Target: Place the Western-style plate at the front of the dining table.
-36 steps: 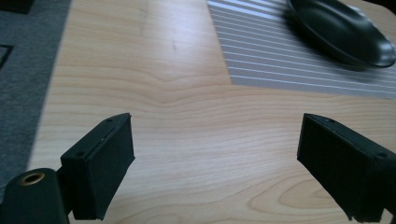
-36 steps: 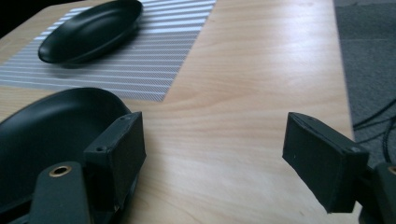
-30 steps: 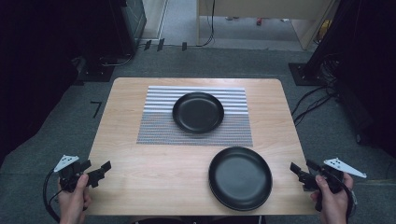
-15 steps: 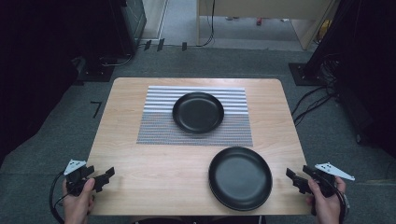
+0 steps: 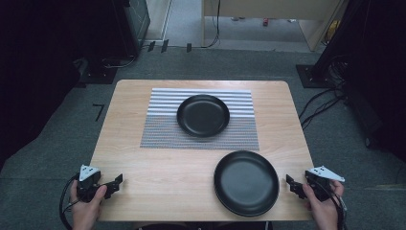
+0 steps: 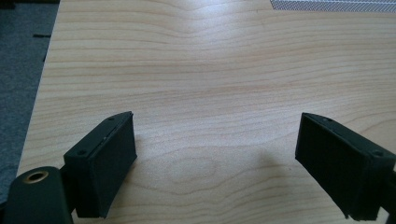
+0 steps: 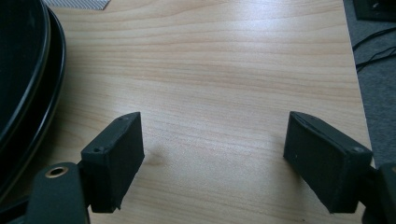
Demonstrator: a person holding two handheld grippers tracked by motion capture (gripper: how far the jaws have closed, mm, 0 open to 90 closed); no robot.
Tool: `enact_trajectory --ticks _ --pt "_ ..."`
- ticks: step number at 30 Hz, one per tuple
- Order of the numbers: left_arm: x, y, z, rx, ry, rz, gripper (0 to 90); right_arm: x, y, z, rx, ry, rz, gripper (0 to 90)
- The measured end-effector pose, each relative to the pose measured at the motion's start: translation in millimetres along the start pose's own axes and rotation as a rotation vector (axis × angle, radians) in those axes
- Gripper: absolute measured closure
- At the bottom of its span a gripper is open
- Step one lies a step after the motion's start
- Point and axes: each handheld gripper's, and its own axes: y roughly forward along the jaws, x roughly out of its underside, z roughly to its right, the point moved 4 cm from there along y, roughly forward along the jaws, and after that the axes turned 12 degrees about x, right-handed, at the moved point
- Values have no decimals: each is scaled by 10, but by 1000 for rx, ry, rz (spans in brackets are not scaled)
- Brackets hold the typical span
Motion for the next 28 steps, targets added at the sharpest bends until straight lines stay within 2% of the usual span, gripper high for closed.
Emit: enact_trajectory --ticks 2,4,8,14,28 --pt "2 3 2 -3 -1 5 120 11 10 -36 27 -36 6 172" --pt "10 10 13 -15 7 8 120 19 18 -60 36 -46 10 144" --pt "43 49 74 -82 73 -13 122 30 26 -74 35 -43 21 124" --pt "57 48 77 -80 76 1 123 34 23 -78 42 -37 20 122" --pt "53 49 71 -73 82 -1 122 34 24 -77 45 -33 18 116"
